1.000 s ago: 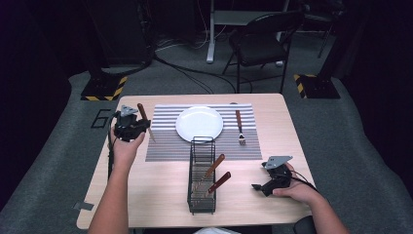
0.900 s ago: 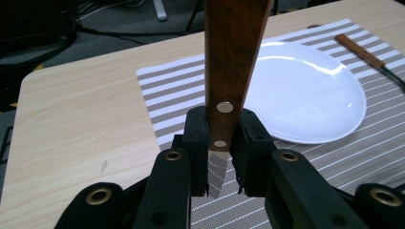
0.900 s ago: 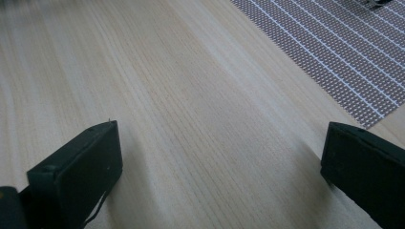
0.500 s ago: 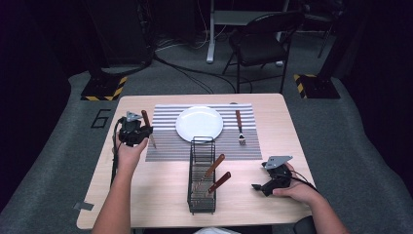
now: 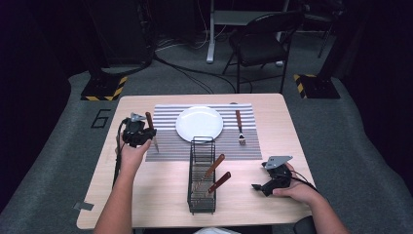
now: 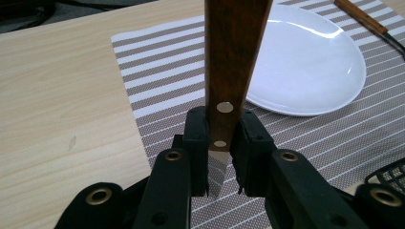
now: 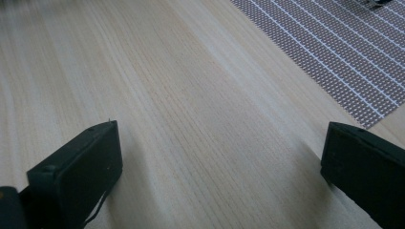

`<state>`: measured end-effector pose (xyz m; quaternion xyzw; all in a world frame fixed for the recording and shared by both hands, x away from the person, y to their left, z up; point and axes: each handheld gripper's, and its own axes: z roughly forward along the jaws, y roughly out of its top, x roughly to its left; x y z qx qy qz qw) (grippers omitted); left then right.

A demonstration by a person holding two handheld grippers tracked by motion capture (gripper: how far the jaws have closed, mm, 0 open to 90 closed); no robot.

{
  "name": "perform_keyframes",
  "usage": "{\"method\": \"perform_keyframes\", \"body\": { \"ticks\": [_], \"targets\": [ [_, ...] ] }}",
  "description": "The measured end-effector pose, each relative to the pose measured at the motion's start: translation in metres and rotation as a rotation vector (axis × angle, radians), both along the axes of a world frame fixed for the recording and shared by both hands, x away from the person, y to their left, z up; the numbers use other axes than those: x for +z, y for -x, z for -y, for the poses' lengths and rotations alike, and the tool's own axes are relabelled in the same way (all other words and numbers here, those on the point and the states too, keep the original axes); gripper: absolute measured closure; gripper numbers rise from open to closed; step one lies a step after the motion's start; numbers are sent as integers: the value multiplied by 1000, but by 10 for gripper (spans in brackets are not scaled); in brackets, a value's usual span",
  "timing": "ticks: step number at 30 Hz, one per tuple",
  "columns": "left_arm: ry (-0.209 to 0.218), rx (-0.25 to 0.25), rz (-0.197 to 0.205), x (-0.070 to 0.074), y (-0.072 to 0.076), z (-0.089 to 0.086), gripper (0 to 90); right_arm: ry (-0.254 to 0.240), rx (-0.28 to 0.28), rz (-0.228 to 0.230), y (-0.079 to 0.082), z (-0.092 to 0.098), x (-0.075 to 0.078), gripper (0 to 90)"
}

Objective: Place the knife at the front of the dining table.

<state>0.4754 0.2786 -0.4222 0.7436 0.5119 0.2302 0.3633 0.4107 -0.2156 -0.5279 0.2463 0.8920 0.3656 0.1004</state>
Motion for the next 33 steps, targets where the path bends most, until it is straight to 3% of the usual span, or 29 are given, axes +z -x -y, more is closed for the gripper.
{"method": "perform_keyframes", "body": {
  "ticks": [8, 21, 33],
  "targets": [
    [2, 15, 3, -2, -8, 5, 769, 0, 0, 0, 0, 0, 0, 0],
    [-3, 52, -2, -9, -32, 18, 769, -1, -3, 0, 0, 0, 0, 0],
    [54, 125, 7, -25, -51, 17, 770, 0, -1, 0, 0, 0, 0, 0]
  ]
}}
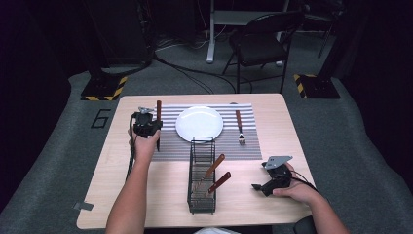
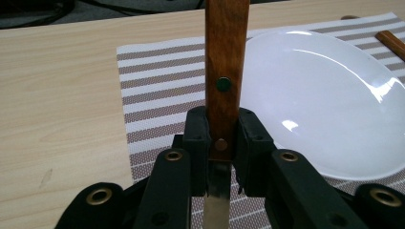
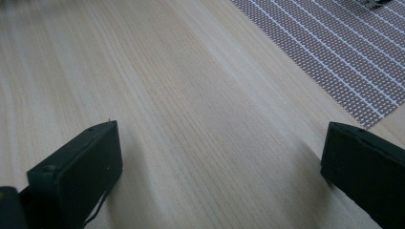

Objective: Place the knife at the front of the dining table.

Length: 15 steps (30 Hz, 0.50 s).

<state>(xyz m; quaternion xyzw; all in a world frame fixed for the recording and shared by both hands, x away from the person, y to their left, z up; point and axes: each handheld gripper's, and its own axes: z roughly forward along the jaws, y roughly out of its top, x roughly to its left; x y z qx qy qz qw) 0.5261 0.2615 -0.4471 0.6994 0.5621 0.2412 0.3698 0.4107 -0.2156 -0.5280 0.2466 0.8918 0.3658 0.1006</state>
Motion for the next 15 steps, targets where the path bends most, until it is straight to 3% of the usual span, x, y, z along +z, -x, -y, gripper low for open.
{"method": "perform_keyframes", "body": {
  "ticks": [7, 15],
  "targets": [
    [44, 63, 1, -10, -10, -4, 770, 0, -1, 0, 0, 0, 0, 0],
    [138, 128, -21, -24, -21, -14, 770, 0, 0, 0, 0, 0, 0, 0]
  ]
}}
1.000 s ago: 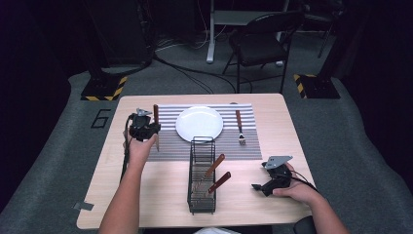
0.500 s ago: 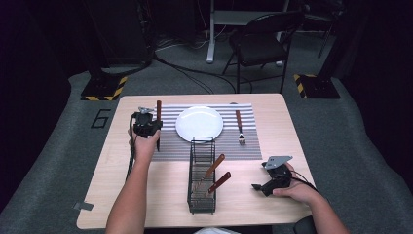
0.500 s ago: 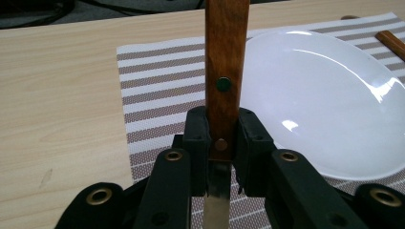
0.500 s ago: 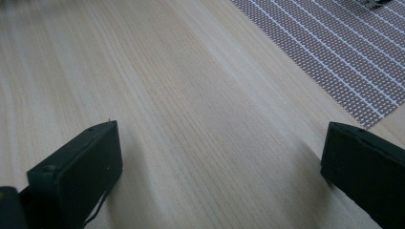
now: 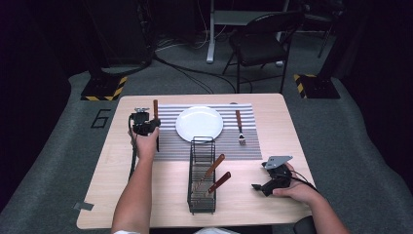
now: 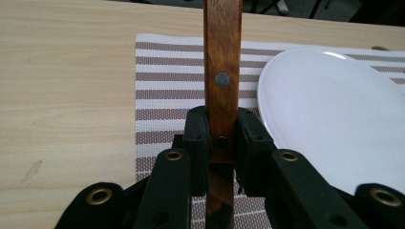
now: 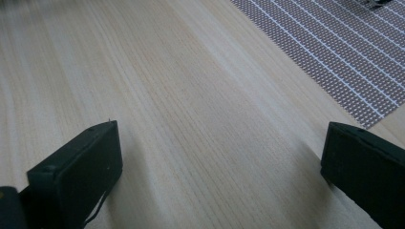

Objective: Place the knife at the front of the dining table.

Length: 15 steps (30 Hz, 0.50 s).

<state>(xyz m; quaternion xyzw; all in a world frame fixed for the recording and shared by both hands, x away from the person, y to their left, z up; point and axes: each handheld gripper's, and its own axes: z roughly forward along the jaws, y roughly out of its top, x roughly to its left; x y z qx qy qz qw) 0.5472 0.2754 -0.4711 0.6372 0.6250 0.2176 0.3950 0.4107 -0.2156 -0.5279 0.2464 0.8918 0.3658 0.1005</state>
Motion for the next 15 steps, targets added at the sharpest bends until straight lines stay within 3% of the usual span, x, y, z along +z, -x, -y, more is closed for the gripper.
{"method": "perform_keyframes", "body": {
  "ticks": [12, 15],
  "targets": [
    [25, 22, -8, -16, -10, 6, 770, 0, 0, 0, 0, 0, 0, 0],
    [31, 24, -44, -17, -18, 7, 770, 0, 0, 0, 0, 0, 0, 0]
  ]
}}
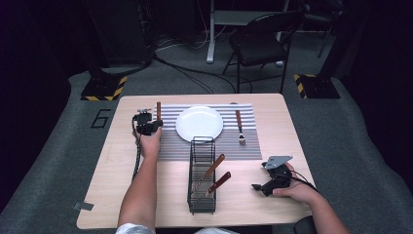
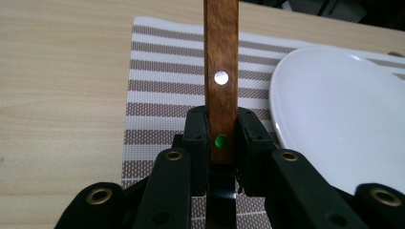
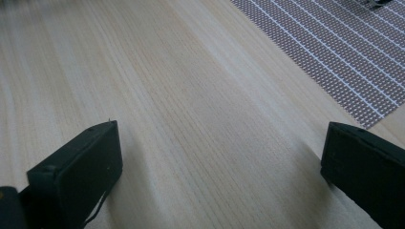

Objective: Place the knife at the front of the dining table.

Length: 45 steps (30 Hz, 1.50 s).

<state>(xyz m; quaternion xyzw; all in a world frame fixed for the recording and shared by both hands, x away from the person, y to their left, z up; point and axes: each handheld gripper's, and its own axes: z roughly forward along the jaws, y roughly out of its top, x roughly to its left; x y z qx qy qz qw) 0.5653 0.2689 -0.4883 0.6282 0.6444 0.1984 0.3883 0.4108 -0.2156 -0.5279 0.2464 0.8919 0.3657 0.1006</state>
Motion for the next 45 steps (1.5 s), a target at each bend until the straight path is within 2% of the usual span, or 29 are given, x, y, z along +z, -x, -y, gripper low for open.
{"method": "perform_keyframes", "body": {
  "ticks": [4, 8, 13, 17, 19, 22, 25, 27, 30, 32, 37, 41, 45],
  "targets": [
    [6, 1, 8, -2, -6, 5, 770, 0, 0, 0, 0, 0, 0, 0],
    [26, 14, -23, -9, -9, 3, 769, -1, -2, 0, 0, 0, 0, 0],
    [16, 13, -28, -12, -10, 4, 769, 0, 0, 0, 0, 0, 0, 0],
    [46, 13, -38, -17, -13, 3, 768, -1, -2, 0, 0, 0, 0, 0],
    [47, 20, -40, -19, -13, 3, 769, -1, -1, 0, 0, 0, 0, 0],
    [42, 34, -53, -22, -15, 4, 768, -1, -2, 0, 0, 0, 0, 0],
    [34, 46, -93, -28, -16, 3, 769, 0, 0, 0, 0, 0, 0, 0],
    [63, 60, -84, -29, -16, 3, 769, 0, 0, 0, 0, 0, 0, 0],
    [46, 59, -78, -29, -17, 2, 769, -1, -1, 0, 0, 0, 0, 0],
    [57, 64, -75, -29, -17, 1, 769, -1, -1, 0, 0, 0, 0, 0],
    [55, 62, -72, -30, -17, 1, 766, -1, -2, 0, 0, 0, 0, 0],
    [36, 61, -70, -30, -16, 3, 764, -1, -1, 0, 0, 0, 0, 0],
    [50, 65, -70, -30, -16, 3, 762, -1, -1, 0, 0, 0, 0, 0]
  ]
}}
